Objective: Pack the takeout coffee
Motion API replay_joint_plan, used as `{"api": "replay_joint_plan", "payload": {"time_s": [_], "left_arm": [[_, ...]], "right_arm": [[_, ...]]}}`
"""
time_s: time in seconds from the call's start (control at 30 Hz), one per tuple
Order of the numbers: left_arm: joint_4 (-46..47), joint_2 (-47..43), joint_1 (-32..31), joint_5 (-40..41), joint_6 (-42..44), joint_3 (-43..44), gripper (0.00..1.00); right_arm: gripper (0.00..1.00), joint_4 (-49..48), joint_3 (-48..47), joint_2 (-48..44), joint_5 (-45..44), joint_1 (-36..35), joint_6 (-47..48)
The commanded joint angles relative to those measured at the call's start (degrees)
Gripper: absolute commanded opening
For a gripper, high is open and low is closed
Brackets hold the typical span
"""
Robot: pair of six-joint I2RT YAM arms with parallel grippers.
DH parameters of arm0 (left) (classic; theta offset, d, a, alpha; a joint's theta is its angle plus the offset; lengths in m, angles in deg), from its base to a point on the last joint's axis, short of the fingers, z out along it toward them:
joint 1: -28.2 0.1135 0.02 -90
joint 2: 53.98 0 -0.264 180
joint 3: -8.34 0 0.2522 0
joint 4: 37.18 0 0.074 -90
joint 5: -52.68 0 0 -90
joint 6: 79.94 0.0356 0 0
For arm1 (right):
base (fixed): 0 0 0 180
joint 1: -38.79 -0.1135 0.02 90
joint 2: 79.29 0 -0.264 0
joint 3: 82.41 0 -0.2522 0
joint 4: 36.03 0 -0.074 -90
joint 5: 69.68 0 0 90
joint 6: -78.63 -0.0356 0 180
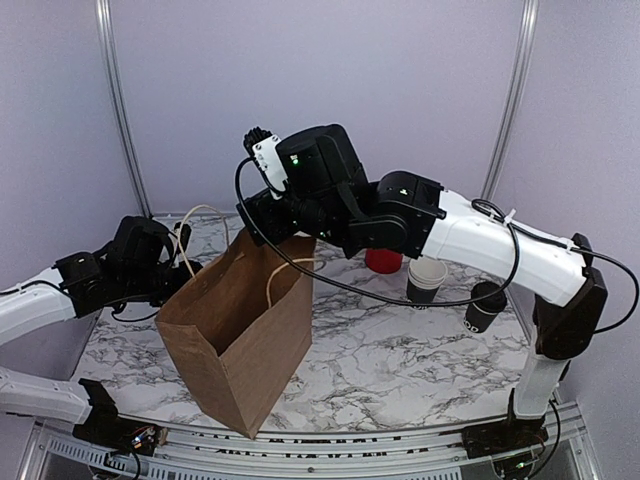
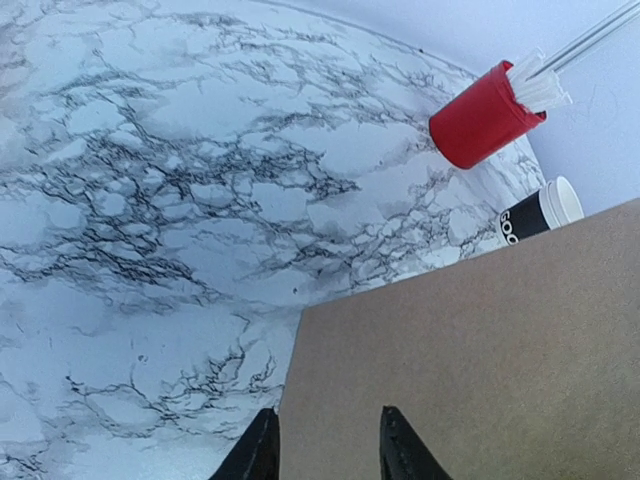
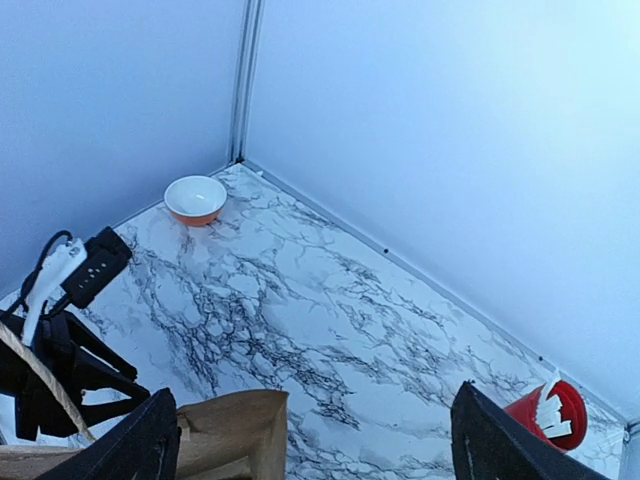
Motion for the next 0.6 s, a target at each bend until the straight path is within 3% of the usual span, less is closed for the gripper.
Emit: {"api": "replay_joint_plan", "payload": {"time_s": [0.0,0.3,0.57], "left_arm": [[-4.2,-3.9,1.2,5.9,0.6,3.4,0.38],[-10.9,-10.0,5.4,11.9,3.7,13.0,0.48],[-17.9,-7.4,6.3,-2.1,9.2,26.4,0.56]], "right_arm": [[0.92,-2.2,-4.6,0.0,-7.1,0.3,-1.4],[0.93,-2.4,-2.0,-3.6,-5.4,5.5,-6.3],[0.93,-3.9,10.6,-13.6,-2.0,8.8,-10.0]]}}
